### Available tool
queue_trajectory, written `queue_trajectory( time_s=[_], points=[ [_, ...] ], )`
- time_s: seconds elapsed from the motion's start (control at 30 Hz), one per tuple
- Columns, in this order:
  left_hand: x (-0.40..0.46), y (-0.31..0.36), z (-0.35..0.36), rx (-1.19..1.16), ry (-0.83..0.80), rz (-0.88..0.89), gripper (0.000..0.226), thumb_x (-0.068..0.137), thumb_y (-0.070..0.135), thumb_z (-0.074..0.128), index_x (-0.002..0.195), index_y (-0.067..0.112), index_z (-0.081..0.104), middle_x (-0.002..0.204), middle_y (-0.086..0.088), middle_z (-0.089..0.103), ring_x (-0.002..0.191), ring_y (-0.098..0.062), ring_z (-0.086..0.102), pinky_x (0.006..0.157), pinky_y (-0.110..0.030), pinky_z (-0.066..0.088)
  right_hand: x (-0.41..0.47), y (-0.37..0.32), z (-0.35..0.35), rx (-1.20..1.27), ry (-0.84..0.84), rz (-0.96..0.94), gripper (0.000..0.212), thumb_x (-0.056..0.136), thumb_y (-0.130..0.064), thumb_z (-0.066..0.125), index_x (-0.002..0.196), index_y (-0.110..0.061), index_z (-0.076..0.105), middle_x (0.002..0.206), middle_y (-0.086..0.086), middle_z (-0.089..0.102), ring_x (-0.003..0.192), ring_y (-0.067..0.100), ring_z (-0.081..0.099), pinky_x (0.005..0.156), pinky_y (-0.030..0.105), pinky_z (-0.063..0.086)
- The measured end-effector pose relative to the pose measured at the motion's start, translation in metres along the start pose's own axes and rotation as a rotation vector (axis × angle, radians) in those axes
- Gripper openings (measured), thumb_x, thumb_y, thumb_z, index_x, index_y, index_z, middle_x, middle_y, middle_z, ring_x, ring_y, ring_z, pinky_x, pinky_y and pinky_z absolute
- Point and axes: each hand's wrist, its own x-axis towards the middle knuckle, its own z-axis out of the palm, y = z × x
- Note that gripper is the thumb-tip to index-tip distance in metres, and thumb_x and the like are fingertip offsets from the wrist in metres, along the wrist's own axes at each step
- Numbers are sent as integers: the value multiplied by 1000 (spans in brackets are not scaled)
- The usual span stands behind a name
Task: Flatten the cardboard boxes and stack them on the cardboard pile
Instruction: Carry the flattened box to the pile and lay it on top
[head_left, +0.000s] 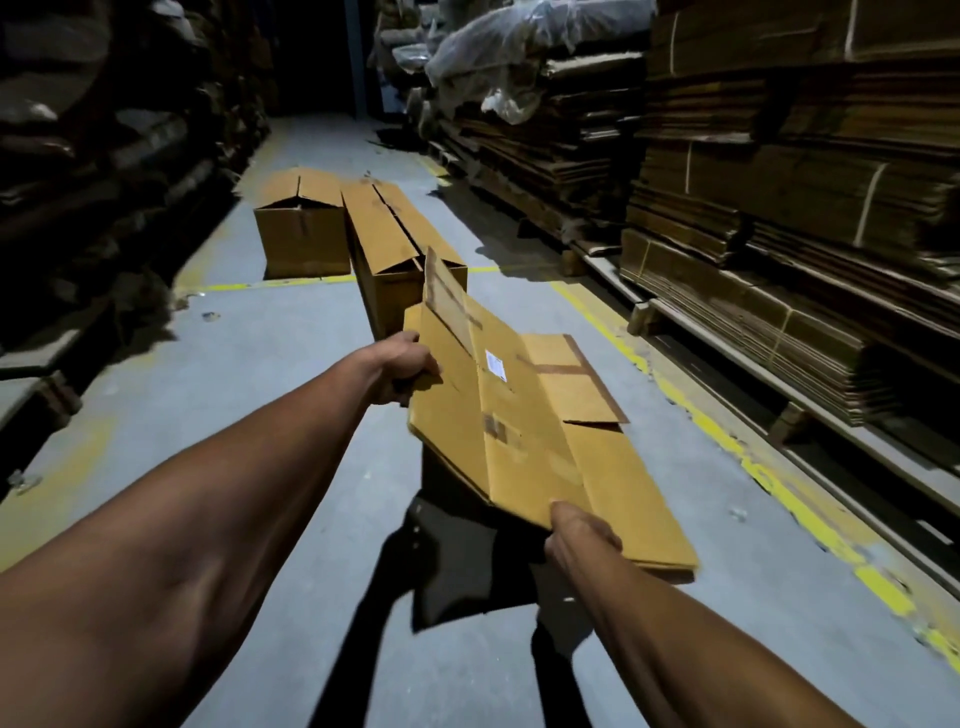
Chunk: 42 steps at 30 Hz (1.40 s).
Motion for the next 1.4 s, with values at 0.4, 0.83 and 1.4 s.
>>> queue_trajectory(
  time_s=[0.4, 0.83, 1.4],
  points=[
    [18, 14, 3, -199, 319, -64, 25, 96, 7, 56, 120, 3, 62, 107, -20, 68, 101, -38, 70, 82, -50, 63, 13, -114, -1, 608, 111, -132, 26, 97, 1, 52, 122, -7, 54, 119, 17, 56, 104, 34, 60, 75, 48, 57],
    [-67, -7, 97, -721, 154, 253, 55, 87, 73, 64, 111, 24, 72, 103, -3, 80, 97, -24, 76, 82, -53, 62, -12, -118, 41, 405, 389, -292, 31, 96, -21, 49, 121, -5, 59, 114, 15, 65, 93, 33, 59, 83, 40, 52],
    [-63, 41, 109, -706, 185, 117, 19, 100, -5, 55, 115, -2, 67, 104, -15, 77, 89, -29, 77, 64, -40, 65, -15, -177, 0, 641, 104, -258, 8, 87, -10, 51, 91, -17, 50, 103, 11, 64, 86, 29, 65, 85, 50, 61]
  ],
)
